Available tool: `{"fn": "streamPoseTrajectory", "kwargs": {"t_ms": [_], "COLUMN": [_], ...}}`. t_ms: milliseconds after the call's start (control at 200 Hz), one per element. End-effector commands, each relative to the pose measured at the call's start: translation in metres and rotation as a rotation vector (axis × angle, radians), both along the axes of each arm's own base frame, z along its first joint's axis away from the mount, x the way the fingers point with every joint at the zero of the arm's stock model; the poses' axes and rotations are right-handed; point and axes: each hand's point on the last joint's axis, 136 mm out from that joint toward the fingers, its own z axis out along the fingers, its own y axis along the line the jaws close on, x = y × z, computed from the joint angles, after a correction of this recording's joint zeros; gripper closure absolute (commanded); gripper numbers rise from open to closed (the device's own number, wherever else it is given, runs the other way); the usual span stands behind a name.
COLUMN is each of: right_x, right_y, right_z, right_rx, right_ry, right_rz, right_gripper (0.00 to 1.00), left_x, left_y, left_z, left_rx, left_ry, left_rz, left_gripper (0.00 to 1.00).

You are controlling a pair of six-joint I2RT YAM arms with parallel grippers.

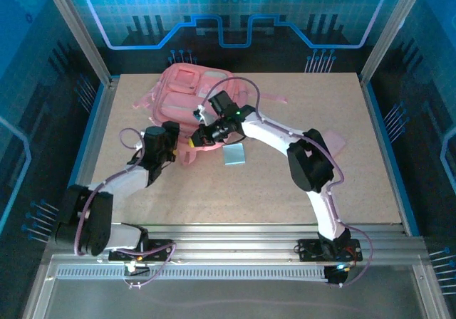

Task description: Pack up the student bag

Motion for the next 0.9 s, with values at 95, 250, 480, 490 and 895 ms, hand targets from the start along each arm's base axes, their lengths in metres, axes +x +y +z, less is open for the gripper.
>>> {"fn": "streamPoseTrajectory", "kwargs": {"t_ms": [95, 250, 480, 490, 895], "right_x": [-0.033, -0.033, -0.018, -0.017, 0.052], "right_y": [0.003, -0.025, -0.103, -0.106, -0.176], "right_z": [0.061, 0.025, -0.030, -0.031, -0.057], "right_rx": [0.149, 0.002, -0.196, -0.202, -0.367], "right_ry": [-0.032, -0.020, 0.009, 0.008, -0.109], "right_rz": [0.093, 0.097, 0.050, 0.048, -0.055], "right_gripper": [1.00, 1.00, 1.00, 1.00, 1.00], "left_x": [0.039, 0.041, 0.026, 0.026, 0.001], "left_y": [-0.003, -0.002, 0.013, 0.013, 0.035], "left_z": [0.017, 0.022, 0.054, 0.055, 0.081], "left_rx": [-0.026, -0.006, 0.076, 0.077, 0.162], "left_ry": [-0.143, -0.143, -0.137, -0.135, -0.084], "left_rz": [0.034, 0.019, -0.030, -0.033, -0.127], "left_gripper": [0.50, 1.00, 1.00, 1.00, 1.00]}}
